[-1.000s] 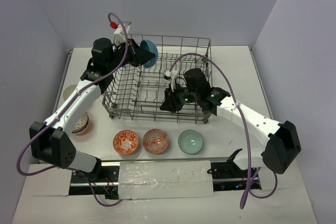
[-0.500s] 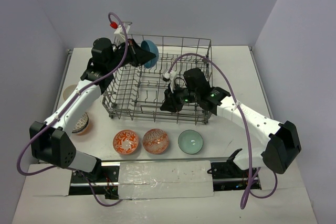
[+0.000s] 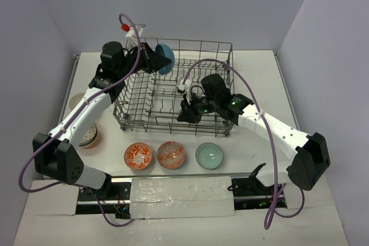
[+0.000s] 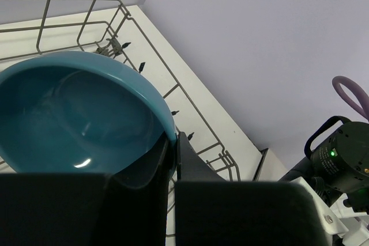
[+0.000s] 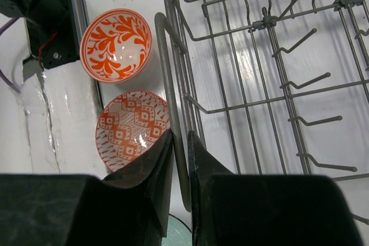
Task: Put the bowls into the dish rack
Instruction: Move the dish rack to the center of the board.
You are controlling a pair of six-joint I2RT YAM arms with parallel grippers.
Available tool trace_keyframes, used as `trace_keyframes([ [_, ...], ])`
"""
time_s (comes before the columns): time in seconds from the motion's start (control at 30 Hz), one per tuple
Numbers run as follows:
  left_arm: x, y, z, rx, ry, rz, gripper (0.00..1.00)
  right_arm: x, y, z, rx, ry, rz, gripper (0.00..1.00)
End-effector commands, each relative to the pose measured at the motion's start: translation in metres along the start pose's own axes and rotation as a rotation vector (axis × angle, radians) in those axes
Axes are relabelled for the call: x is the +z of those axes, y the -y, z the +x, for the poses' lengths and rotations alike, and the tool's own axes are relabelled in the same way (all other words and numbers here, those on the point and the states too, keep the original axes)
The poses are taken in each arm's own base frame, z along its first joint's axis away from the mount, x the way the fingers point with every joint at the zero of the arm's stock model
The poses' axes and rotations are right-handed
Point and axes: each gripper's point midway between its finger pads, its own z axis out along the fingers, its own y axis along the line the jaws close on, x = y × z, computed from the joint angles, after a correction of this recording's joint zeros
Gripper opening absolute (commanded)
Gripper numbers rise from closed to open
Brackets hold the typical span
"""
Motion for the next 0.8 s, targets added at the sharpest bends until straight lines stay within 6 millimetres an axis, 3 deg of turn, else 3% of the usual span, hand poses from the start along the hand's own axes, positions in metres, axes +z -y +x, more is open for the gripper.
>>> trace_keyframes([
  [0.0,-0.004,0.017,-0.017,0.050,0.053,0.057,0.00,-0.017,-0.004,-0.007,-0.031,-0.010,0.010,0.00],
  [0.53,-0.005,0.017,-0.015,0.043,0.052,0.058,0.00,-0.028,-0.036,-0.006,-0.193,0.026,-0.184,0.00],
  [0.77,-0.006,0.017,-0.015,0.050,0.048,0.053,0.00,-0.023,-0.039,0.002,-0.188,-0.002,-0.227,0.00],
])
